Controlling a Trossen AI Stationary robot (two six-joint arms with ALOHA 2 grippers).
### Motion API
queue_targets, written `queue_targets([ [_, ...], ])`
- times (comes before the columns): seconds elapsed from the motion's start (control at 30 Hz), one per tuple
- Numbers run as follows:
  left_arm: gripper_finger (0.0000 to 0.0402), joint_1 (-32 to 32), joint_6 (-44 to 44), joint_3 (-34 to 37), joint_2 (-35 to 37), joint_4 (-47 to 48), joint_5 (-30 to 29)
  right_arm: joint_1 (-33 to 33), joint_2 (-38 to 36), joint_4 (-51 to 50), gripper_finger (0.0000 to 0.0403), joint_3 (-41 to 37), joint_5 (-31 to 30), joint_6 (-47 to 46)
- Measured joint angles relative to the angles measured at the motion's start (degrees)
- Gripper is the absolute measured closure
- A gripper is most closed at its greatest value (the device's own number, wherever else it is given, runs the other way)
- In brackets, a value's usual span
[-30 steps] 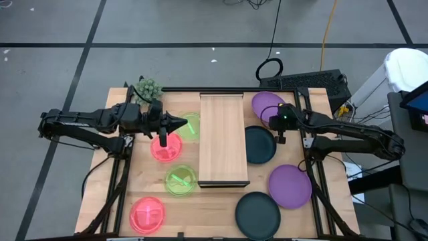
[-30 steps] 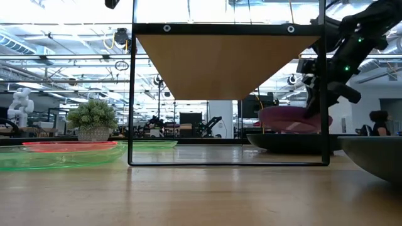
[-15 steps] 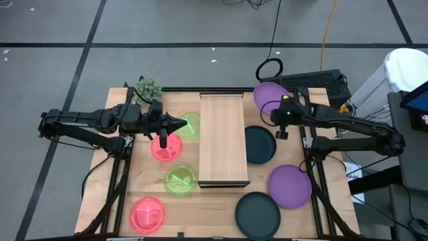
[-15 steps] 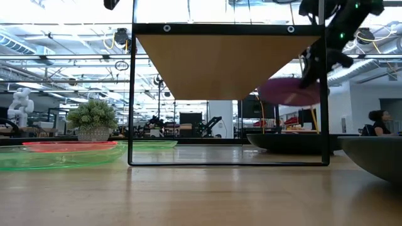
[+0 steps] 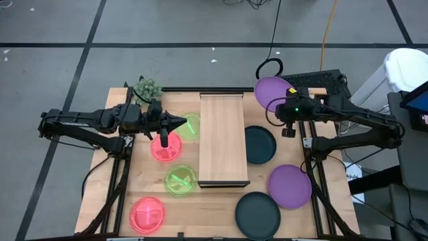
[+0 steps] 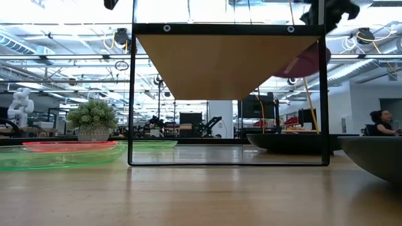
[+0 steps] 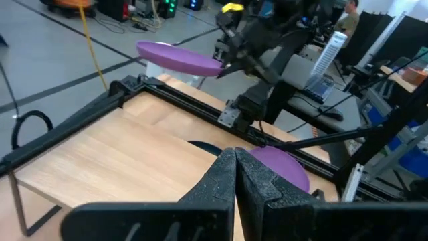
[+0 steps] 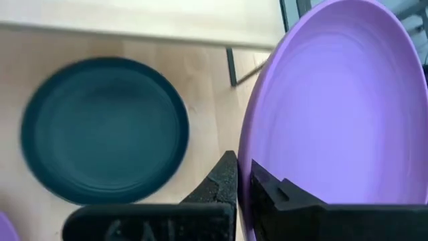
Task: Place and stack plates onto a shelf
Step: Put the top purple plate on the shelf
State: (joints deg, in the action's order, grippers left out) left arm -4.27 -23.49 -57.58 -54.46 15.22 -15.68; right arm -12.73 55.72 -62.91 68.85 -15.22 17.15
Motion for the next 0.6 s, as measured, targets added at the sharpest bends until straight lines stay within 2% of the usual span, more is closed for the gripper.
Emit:
queue_targets([
  [0.6, 0.0398, 0.07, 1.01, 0.0, 0.0, 0.01, -0.97, 12.06, 16.87, -0.76, 0.0403, 13.73, -0.09, 3.17],
])
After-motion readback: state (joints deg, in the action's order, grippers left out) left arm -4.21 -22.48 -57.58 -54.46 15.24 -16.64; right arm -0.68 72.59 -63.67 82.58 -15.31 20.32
